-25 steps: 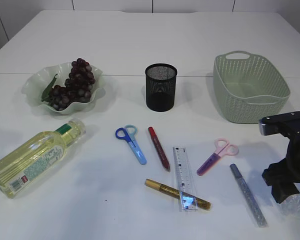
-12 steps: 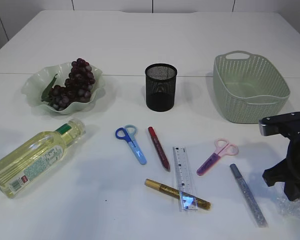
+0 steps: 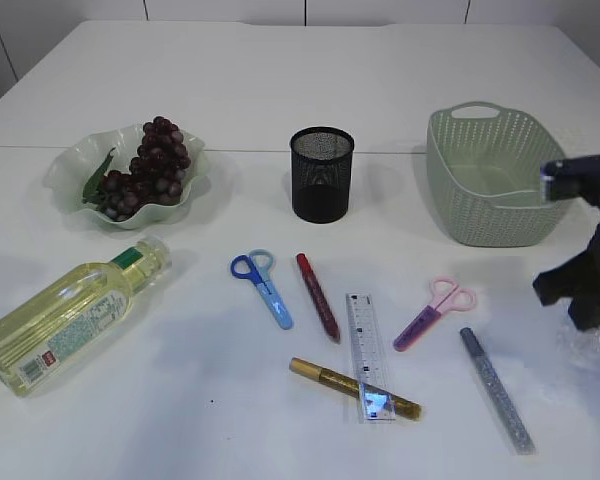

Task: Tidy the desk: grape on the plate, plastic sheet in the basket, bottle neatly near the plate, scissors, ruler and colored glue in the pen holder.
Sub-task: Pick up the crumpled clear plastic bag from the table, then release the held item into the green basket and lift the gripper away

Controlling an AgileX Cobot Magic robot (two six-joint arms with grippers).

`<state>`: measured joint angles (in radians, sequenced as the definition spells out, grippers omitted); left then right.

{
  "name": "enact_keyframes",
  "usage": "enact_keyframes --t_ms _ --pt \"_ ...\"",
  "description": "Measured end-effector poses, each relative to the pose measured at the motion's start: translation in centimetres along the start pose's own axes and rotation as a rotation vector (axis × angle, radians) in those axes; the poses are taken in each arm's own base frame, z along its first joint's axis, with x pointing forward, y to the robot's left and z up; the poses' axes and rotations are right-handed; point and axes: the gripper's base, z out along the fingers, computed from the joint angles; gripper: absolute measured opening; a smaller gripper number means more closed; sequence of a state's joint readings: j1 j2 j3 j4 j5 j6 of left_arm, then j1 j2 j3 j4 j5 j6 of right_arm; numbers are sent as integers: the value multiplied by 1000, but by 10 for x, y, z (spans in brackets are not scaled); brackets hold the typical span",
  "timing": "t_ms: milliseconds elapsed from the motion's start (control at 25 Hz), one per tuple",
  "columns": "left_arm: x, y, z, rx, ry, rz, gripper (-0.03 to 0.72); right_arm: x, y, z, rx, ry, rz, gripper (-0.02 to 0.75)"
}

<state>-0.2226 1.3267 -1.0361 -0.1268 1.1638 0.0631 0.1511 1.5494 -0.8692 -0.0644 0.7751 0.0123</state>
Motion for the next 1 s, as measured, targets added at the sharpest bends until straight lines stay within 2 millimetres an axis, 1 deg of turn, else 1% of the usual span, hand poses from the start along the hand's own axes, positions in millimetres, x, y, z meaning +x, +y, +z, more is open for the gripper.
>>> enact_keyframes --t_ms 200,480,600,680,760,880,1000 --pt "-1 0 0 0 -6 0 361 -25 -3 -44 5 -172 7 29" --pt "-1 0 0 -1 -16 0 361 -62 -6 -97 12 -374 17 29" --pt "-2 0 0 -1 -20 0 361 -78 -8 -114 19 -457 16 29" --pt "-2 0 0 -1 -23 0 361 -91 -9 -117 28 -477 12 29" --pt "-2 0 0 -2 -25 0 361 -108 -10 -114 36 -488 10 29" --pt "-2 0 0 -2 -26 0 361 -134 -12 -101 58 -484 5 29" --pt "-2 0 0 -2 -26 0 361 -159 -15 -78 99 -462 -17 29"
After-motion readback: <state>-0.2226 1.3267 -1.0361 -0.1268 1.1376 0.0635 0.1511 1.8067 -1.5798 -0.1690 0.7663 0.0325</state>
